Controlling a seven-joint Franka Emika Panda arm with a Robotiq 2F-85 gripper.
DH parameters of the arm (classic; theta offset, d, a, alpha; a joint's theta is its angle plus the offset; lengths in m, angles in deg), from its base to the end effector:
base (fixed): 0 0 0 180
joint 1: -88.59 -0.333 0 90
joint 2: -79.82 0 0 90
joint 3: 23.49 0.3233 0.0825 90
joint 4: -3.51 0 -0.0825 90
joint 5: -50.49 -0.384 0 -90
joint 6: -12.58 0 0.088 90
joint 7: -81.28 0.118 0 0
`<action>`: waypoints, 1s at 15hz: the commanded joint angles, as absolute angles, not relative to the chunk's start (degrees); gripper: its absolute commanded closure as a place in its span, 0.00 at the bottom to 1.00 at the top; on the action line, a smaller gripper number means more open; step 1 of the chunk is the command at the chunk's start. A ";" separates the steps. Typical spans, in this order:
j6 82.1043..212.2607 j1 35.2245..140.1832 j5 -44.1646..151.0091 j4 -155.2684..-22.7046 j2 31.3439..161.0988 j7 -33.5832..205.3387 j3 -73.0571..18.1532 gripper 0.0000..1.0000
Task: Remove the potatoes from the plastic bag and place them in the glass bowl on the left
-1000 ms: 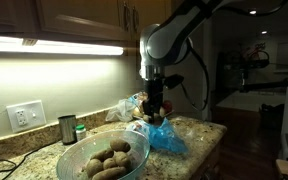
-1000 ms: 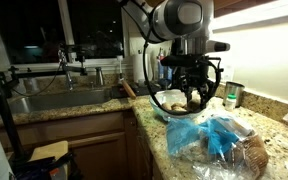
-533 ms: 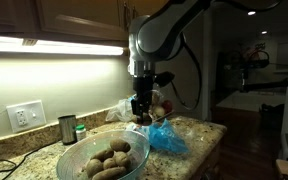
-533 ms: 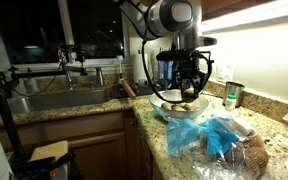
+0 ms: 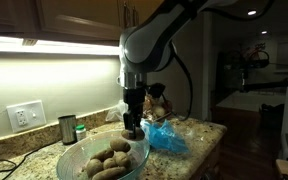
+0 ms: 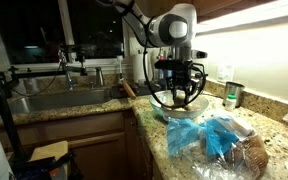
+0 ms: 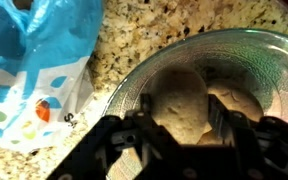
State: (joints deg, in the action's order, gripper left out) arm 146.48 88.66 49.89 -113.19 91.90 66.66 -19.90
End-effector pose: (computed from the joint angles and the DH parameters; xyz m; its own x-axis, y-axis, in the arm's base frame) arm 0.5964 0.0359 0.3462 0.9490 0.3017 0.0920 0.3028 -0.9531 0.0020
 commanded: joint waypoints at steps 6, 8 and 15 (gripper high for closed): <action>144.69 89.12 44.21 -110.05 93.78 58.38 -17.28 0.11; 144.70 89.34 43.87 -110.17 93.56 57.28 -17.11 0.02; 143.17 89.69 44.71 -111.19 92.08 57.39 -17.95 0.00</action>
